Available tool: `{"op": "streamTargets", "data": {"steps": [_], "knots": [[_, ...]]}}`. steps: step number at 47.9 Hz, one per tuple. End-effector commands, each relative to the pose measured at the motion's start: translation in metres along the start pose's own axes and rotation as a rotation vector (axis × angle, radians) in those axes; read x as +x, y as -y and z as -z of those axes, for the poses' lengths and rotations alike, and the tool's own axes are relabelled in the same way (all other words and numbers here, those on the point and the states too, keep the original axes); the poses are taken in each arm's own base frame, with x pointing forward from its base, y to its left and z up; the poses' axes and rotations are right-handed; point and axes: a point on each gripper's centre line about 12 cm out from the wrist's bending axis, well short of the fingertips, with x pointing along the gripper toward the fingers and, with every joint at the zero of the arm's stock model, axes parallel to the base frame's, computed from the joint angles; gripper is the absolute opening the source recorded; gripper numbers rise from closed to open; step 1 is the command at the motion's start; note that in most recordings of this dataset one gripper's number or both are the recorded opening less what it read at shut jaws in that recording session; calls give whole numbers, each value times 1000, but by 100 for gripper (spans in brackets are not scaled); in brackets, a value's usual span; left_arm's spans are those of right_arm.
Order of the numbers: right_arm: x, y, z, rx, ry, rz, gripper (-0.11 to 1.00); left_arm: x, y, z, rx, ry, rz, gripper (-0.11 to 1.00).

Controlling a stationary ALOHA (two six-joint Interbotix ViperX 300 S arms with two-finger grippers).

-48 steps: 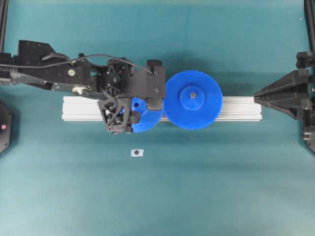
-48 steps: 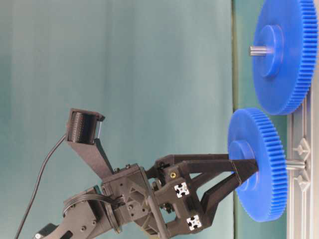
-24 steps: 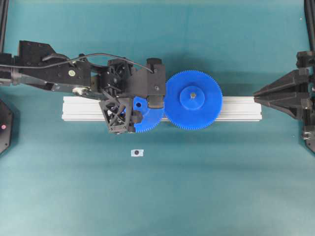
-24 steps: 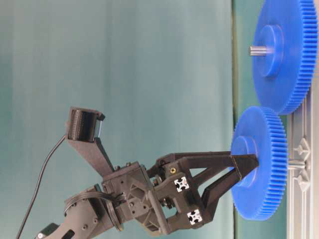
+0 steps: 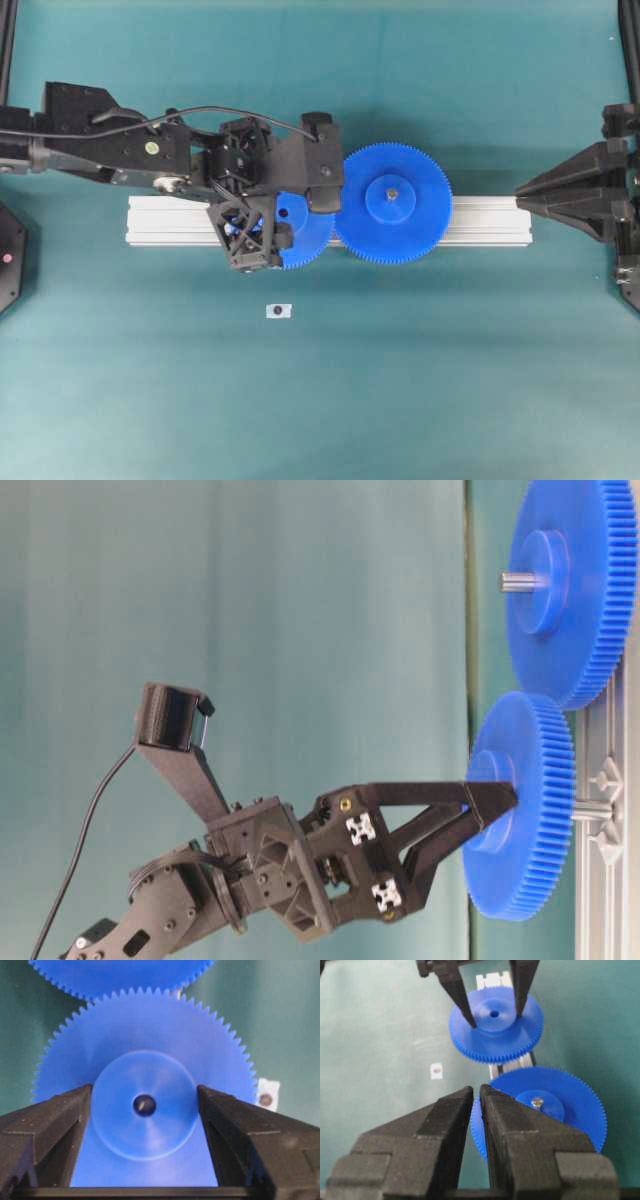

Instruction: Insert the small gear onto the shaft.

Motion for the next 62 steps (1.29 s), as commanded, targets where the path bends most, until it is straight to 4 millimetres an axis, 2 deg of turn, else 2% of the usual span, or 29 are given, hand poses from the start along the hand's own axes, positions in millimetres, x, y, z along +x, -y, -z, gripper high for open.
{"op": "streamTargets", "data": {"steps": [1, 8, 26, 40, 51, 59, 62], "knots": [[0, 0, -7, 10, 17, 0, 25, -8, 3, -14, 4, 66, 4, 88], [0, 0, -7, 10, 17, 0, 25, -7, 4, -14, -4, 68, 5, 89], [0, -1, -6, 10, 15, -1, 25, -20, 6, -23, -2, 101, 9, 90], [-2, -1, -6, 9, 24, -2, 25, -54, 6, -34, -2, 164, 9, 89], [-4, 0, -4, 9, 28, -3, 25, -79, 5, -10, -24, 64, 7, 89], [-5, 0, -2, 9, 28, -3, 25, -96, 4, 4, -66, 61, 7, 89], [-6, 0, -2, 9, 28, -3, 25, -101, 3, 16, -77, 52, 5, 89]]}}
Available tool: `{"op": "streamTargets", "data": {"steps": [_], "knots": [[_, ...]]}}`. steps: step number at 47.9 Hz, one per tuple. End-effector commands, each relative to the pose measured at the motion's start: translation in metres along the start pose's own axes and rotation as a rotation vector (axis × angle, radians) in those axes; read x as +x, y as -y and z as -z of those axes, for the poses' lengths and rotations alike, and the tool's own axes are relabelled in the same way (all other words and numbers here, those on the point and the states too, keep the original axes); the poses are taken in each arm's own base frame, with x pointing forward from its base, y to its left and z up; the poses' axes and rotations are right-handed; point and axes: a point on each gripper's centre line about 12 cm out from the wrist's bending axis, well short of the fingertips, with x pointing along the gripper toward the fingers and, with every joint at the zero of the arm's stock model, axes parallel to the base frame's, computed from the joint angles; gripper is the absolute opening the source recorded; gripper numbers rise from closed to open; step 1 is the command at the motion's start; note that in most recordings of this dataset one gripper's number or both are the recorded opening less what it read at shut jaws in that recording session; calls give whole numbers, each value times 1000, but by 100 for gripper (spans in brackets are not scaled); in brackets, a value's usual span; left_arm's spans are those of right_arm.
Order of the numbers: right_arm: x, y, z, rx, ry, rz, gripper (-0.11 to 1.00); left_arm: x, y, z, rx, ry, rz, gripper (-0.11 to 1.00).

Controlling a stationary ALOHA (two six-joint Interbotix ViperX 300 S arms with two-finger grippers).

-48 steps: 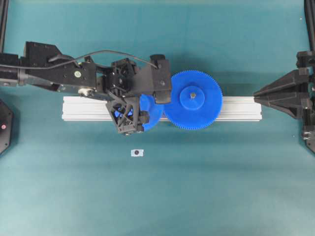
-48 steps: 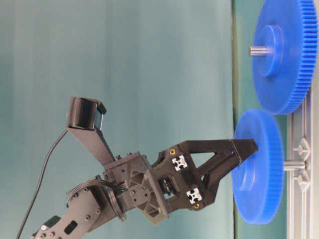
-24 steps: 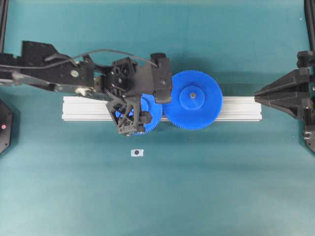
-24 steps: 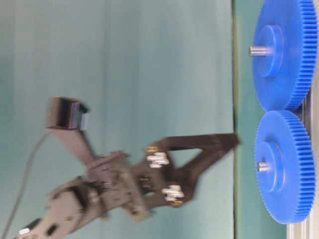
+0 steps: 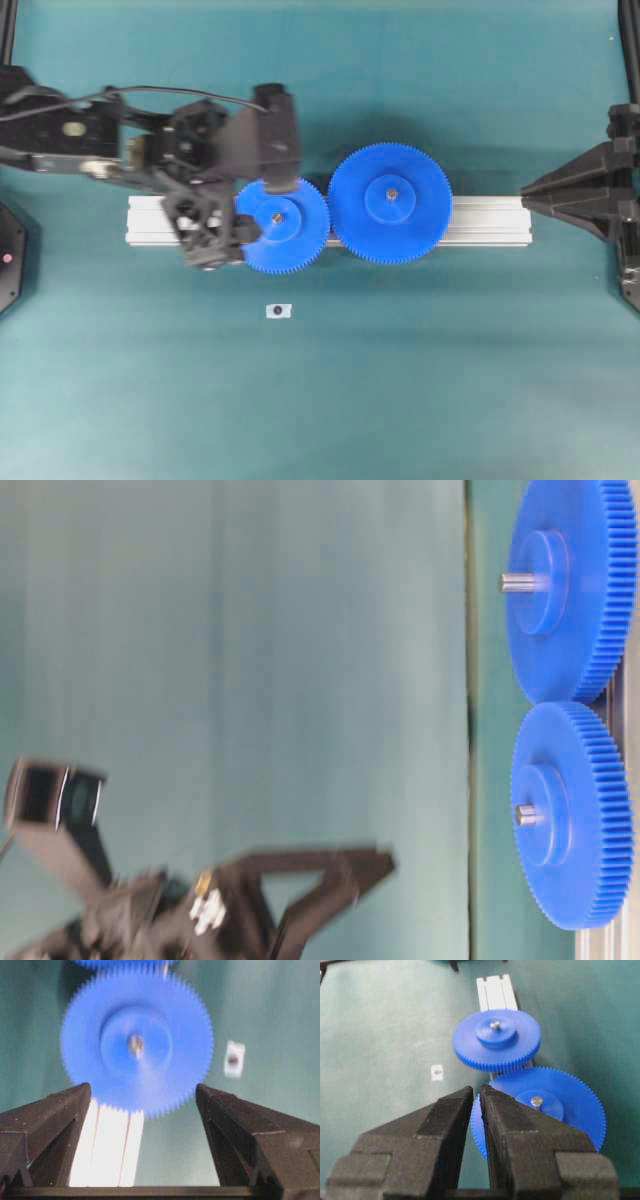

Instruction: Insert the small gear onto the shaft.

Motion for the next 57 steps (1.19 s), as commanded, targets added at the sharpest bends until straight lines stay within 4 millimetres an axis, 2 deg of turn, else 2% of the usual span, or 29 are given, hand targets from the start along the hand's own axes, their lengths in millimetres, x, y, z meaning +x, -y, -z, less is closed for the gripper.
{"op": "streamTargets", "data": {"steps": [1, 7, 23, 34, 49, 57], "knots": [[0, 0, -3, 10, 8, 0, 25, -20, -2, 6, -13, 40, 1, 89], [0, 0, -3, 11, 8, 0, 25, -31, -3, 23, -38, 55, 4, 89], [-1, 2, 7, 13, -4, 4, 25, -55, 3, 42, -25, 269, 45, 89], [-13, 2, 13, 11, 32, -2, 25, -78, 11, 54, -1, 357, 82, 89], [-21, -3, 13, 4, 14, -31, 26, -111, 21, 73, 32, 454, 137, 82], [-21, -8, 18, -1, -23, -60, 26, -114, 20, 81, 30, 456, 143, 79]]}}
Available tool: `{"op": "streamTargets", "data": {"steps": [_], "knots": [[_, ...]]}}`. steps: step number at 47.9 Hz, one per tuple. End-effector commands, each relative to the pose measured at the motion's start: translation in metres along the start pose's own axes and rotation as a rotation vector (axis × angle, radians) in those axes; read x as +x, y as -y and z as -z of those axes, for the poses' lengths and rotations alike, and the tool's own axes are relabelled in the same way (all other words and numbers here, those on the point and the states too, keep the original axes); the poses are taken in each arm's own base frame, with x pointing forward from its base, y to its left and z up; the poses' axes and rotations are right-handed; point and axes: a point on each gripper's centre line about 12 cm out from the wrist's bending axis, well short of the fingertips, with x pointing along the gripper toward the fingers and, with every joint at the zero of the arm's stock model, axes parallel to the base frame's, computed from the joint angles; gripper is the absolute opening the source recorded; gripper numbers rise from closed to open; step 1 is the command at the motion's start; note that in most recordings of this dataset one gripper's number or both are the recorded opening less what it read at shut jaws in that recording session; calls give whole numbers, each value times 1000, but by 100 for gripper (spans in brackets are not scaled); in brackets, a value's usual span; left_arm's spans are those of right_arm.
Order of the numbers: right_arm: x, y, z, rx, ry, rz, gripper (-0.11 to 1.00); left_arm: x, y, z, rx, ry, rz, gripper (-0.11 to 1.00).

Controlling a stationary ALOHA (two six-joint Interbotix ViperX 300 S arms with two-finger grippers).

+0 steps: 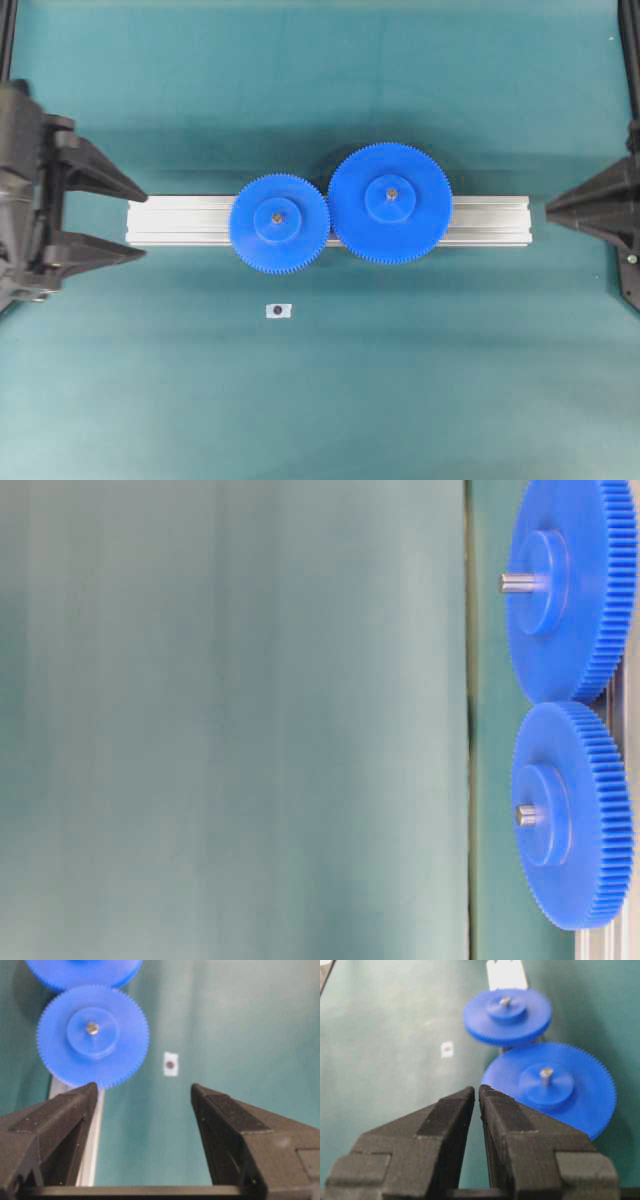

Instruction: Insert the small gear onto the shaft.

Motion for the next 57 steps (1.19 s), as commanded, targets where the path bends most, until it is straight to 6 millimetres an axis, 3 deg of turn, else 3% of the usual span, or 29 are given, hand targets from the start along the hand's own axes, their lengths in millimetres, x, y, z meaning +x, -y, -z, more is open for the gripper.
{"op": "streamTargets", "data": {"steps": [1, 31, 37, 46, 57], "knots": [[0, -4, -6, 11, 10, -17, 26, -2, 1, -1, 3, 10, 5, 79], [-4, -9, 3, 48, 30, -61, 27, -37, 0, 20, -69, 107, 33, 79], [-6, -7, 12, 49, 54, -64, 27, -38, 0, 26, -59, 116, 35, 79], [-5, -1, 44, 49, 65, -60, 27, -41, -3, 43, -14, 115, 32, 79], [-5, 1, 52, 54, 208, -81, 27, -52, -5, 59, -6, 159, 38, 78]]}}
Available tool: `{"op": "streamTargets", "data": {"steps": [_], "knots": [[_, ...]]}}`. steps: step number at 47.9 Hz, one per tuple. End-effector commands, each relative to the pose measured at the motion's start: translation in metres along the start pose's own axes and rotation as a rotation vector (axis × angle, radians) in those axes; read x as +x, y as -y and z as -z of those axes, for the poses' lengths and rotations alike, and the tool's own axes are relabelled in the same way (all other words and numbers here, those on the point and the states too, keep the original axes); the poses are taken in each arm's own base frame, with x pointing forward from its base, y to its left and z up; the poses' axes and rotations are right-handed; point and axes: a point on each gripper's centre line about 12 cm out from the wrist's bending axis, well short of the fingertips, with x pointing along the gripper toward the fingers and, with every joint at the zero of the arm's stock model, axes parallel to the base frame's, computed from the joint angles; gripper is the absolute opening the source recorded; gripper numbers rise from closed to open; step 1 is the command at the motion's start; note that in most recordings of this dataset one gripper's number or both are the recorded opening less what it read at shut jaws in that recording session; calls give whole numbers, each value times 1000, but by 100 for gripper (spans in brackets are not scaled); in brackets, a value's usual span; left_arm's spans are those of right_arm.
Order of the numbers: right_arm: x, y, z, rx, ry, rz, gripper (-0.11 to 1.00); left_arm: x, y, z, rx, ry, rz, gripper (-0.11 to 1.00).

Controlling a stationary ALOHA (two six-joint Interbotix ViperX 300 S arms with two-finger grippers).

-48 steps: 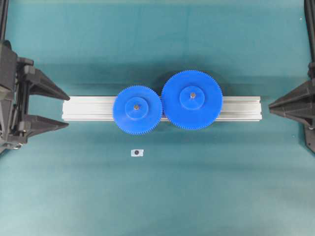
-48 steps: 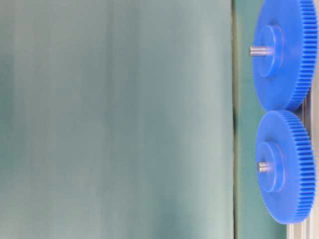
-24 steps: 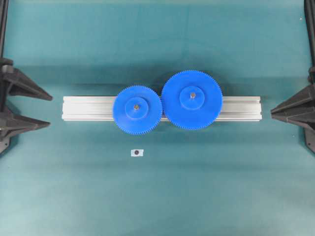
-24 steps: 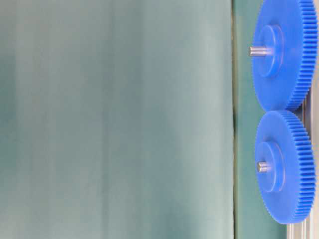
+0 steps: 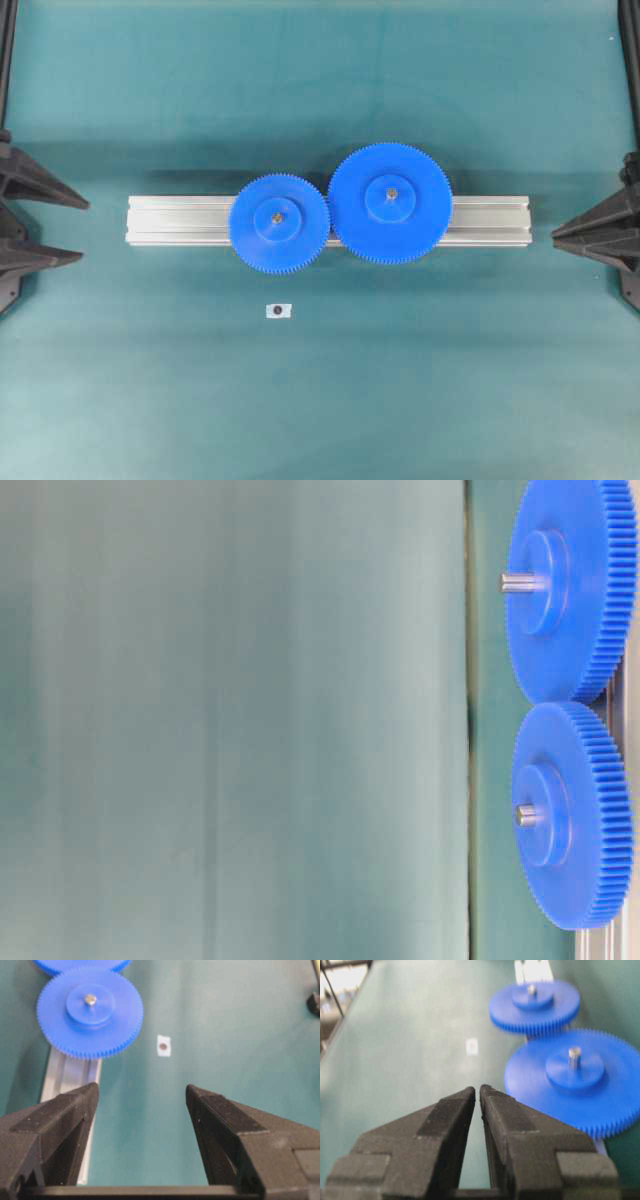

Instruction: Insert the small gear onto the shaft.

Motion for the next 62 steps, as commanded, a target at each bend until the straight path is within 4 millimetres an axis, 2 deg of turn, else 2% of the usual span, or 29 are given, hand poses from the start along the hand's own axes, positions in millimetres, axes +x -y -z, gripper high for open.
{"op": "streamTargets", "data": {"steps": [1, 11, 17, 30, 36, 45, 56, 62], "knots": [[1, 0, -1, 3, 44, -6, 27, -4, 0, 0, 4, 27, 6, 78], [1, 4, 15, -15, 8, 1, 27, -1, -4, 29, 20, -5, 2, 78], [0, 5, 22, -21, -7, 3, 27, 1, -4, 30, 55, 38, 5, 79], [1, 5, 20, -21, -11, 7, 27, 3, -4, 33, 94, 50, 7, 79], [0, 6, 26, -18, -50, 14, 27, 5, -5, 39, 76, 35, 6, 79], [-2, 10, 43, -13, -151, 34, 27, 4, -5, 34, 25, 62, 10, 79], [-3, 11, 49, 13, -149, 36, 27, 2, -5, 33, 75, 91, 11, 79], [-5, 14, 62, 72, -166, 46, 27, 3, -5, 38, 70, 82, 12, 79]]}}
